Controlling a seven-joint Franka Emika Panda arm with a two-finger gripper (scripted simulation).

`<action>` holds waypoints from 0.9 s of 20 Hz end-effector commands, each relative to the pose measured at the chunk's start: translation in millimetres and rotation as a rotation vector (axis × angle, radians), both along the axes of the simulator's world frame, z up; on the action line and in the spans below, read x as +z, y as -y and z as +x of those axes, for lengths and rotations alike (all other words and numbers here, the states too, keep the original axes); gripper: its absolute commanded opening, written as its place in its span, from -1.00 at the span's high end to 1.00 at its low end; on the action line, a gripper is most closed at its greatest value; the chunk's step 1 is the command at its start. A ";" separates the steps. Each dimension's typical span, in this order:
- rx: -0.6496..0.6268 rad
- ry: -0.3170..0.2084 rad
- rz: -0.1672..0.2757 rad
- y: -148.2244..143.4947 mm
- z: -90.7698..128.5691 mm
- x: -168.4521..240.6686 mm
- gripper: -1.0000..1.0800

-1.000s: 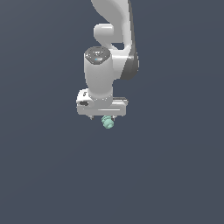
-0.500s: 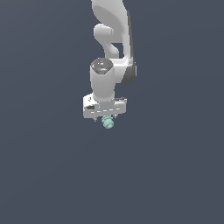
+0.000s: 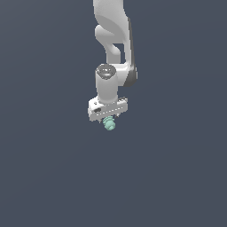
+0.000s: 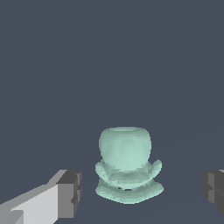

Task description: Pick up the object and move it to a goal position.

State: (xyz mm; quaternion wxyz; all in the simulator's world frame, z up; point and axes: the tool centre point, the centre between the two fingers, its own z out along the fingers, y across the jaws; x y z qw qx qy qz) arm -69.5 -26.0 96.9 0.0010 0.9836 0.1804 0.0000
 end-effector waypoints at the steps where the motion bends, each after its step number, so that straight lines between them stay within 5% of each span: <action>1: 0.024 0.000 0.001 -1.2 -4.6 -4.2 -0.92; 18: 0.035 0.000 0.002 -2.0 -8.2 -46.3 -0.92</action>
